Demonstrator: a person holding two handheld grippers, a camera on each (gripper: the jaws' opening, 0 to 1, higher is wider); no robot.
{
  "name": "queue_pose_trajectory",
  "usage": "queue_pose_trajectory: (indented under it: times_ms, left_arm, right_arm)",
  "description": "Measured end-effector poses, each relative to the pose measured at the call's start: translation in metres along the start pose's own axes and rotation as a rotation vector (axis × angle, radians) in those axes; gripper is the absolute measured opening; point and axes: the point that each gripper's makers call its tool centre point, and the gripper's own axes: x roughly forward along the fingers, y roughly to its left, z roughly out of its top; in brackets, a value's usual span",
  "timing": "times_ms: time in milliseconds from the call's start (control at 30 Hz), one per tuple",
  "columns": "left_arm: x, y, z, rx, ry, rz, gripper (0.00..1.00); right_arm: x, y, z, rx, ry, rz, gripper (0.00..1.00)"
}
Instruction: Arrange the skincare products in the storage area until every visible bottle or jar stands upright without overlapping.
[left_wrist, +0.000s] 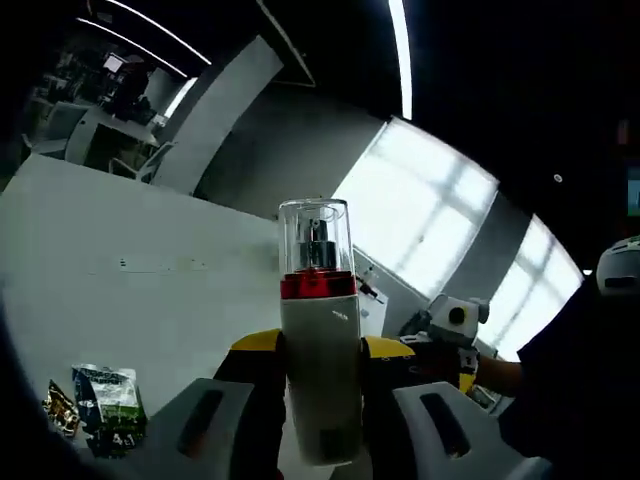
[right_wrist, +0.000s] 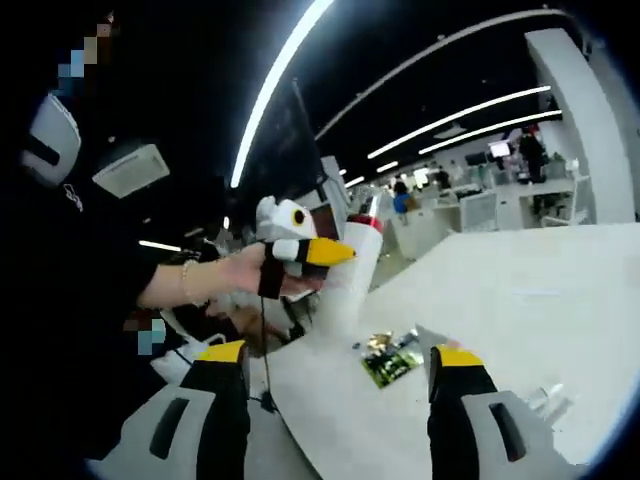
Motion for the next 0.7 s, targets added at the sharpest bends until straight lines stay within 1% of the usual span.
queue_pose_trajectory:
  times_ms: [33,100,167,233,300,333,400,467,533,600,700]
  left_arm:
    - [0.0,-0.011,-0.001,0.011,-0.005,-0.031,0.22]
    - [0.0,-0.027,-0.003,0.022,-0.003,-0.064,0.22]
    - [0.0,-0.041,-0.005,0.038,-0.002,-0.089,0.22]
    - [-0.001,-0.051,-0.006,0.054,0.005,-0.113,0.22]
    - [-0.001,-0.064,-0.007,0.063,0.008,-0.145,0.22]
    - [-0.001,-0.072,-0.008,0.072,0.015,-0.166,0.22]
    - [-0.001,-0.084,-0.011,0.103,0.021,-0.201,0.22]
    - [-0.001,-0.093,-0.015,0.112,0.029,-0.216,0.22]
    - [-0.001,-0.098,-0.017,0.124,0.039,-0.238,0.22]
    - [-0.001,-0.102,-0.021,0.129,0.048,-0.254,0.22]
    - [0.0,-0.109,-0.024,0.13,0.046,-0.273,0.22]
  right_arm:
    - [0.0,0.003,0.008,-0.001,-0.019,0.02,0.65]
    - [-0.001,0.002,0.021,0.003,-0.048,0.018,0.67]
    - [-0.002,0.002,0.03,0.005,-0.067,0.02,0.7]
    - [-0.002,0.004,0.039,-0.005,-0.076,0.029,0.68]
    - [-0.001,0.008,0.047,-0.012,-0.087,0.051,0.63]
    - [0.001,0.012,0.051,-0.009,-0.093,0.069,0.61]
    - [0.005,0.021,0.057,0.001,-0.104,0.106,0.6]
    - [0.008,0.028,0.061,0.007,-0.116,0.135,0.6]
    - [0.011,0.039,0.069,0.022,-0.142,0.188,0.6]
    - [0.014,0.049,0.074,0.042,-0.15,0.235,0.6]
    - [0.02,0.056,0.074,0.054,-0.14,0.271,0.56]
